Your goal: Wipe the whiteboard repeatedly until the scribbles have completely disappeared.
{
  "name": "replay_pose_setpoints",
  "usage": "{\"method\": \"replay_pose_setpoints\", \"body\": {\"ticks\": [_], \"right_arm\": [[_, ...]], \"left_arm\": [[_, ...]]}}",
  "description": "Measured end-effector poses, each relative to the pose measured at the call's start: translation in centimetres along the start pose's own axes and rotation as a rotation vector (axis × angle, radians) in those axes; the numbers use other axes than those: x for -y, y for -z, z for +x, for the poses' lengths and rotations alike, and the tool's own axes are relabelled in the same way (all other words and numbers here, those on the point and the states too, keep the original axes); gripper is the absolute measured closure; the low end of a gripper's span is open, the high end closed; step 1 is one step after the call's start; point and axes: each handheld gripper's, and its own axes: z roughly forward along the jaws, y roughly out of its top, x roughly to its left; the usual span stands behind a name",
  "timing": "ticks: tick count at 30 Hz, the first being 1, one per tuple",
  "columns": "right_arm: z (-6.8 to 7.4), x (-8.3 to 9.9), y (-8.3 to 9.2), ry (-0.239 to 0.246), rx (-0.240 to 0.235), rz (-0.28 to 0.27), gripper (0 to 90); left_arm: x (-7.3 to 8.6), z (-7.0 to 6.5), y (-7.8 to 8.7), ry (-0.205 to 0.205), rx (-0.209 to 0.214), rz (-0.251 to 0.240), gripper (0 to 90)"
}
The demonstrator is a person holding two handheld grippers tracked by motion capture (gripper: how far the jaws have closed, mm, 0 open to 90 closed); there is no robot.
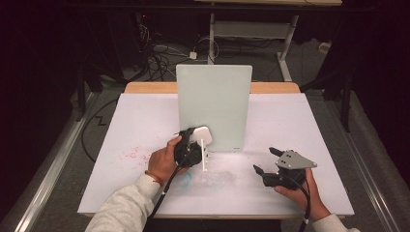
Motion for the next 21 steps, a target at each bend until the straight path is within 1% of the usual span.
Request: {"method": "replay_pose_setpoints", "body": {"ticks": [1,2,3,5,6,7,8,9,10,11,14,17,18,21], "right_arm": [[0.0,0.0,0.0,-0.004,0.0,0.001,20.7],[0.0,0.0,0.0,-0.005,0.001,0.0,20.7],[0.0,0.0,0.0,-0.005,0.001,0.0,20.7],[0.0,0.0,0.1,-0.006,0.003,-0.003,20.7],[0.0,-0.1,0.1,-0.005,0.003,-0.006,20.7],[0.0,-0.1,0.1,-0.005,0.003,-0.006,20.7],[0.0,-0.1,0.2,-0.006,0.005,-0.007,20.7],[-0.1,-0.1,0.2,-0.007,0.006,-0.007,20.7],[-0.1,-0.1,0.2,-0.008,0.007,-0.007,20.7],[-0.1,-0.1,0.2,-0.011,0.008,-0.007,20.7],[-0.1,-0.1,0.2,-0.015,0.012,-0.007,20.7],[-0.1,-0.1,0.1,-0.014,0.01,-0.007,20.7],[-0.1,-0.1,0.1,-0.007,0.01,-0.005,20.7],[0.0,-0.1,0.1,-0.01,0.008,-0.004,20.7]], "left_arm": [[-0.1,0.7,0.0,0.02,-0.007,-0.009,29.1],[-0.4,1.9,0.1,0.08,-0.007,-0.028,29.2],[-0.4,1.9,0.1,0.08,-0.007,-0.028,29.1],[-0.6,2.8,0.3,0.096,-0.03,-0.029,29.1],[-0.6,3.6,0.4,0.122,-0.044,-0.03,29.2],[-0.6,3.6,0.4,0.122,-0.044,-0.03,29.2],[-0.2,4.3,0.5,0.16,-0.049,-0.035,29.1],[-0.2,4.3,0.5,0.16,-0.049,-0.035,29.2],[0.3,4.7,0.6,0.209,-0.049,-0.048,29.2],[0.6,4.9,0.6,0.221,-0.044,-0.049,29.2],[1.0,5.1,0.7,0.231,-0.04,-0.042,29.2],[1.3,4.9,0.7,0.233,-0.038,-0.038,29.2],[1.5,4.6,0.7,0.231,-0.035,-0.034,29.2],[1.9,3.9,0.6,0.206,-0.029,-0.021,29.2]]}}
